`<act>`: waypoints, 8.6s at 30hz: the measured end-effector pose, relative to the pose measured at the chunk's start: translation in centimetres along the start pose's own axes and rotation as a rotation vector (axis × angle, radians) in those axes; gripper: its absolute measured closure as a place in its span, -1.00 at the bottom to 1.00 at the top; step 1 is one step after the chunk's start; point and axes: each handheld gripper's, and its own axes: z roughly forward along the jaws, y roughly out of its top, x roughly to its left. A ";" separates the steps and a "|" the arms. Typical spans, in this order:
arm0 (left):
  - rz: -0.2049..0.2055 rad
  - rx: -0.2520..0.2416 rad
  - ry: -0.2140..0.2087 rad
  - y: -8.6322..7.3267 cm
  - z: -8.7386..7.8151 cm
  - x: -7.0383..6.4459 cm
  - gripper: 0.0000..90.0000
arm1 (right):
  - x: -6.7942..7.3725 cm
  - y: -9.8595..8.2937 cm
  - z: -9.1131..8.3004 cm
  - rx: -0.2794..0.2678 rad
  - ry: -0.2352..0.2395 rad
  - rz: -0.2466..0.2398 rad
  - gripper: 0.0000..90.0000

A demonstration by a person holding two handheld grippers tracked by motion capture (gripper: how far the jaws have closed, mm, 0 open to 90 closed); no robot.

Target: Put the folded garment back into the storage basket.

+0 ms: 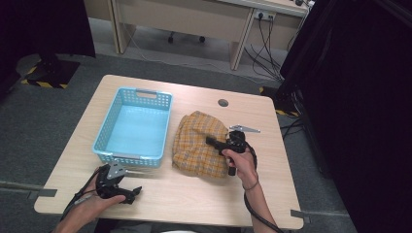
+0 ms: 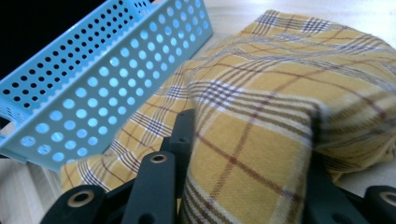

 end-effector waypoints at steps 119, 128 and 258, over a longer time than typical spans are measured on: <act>-0.002 0.003 0.002 0.0 0.0 0.0 -1.00 | 16.8 10.1 8.8 -0.056 0.184 -0.034 0.57; -0.001 0.003 0.001 0.0 0.0 0.0 -1.00 | 17.9 10.3 10.1 -0.045 0.185 -0.031 0.57; -0.003 -0.002 0.003 0.0 0.0 0.0 -1.00 | 8.2 3.9 4.2 0.053 -0.017 -0.020 -0.87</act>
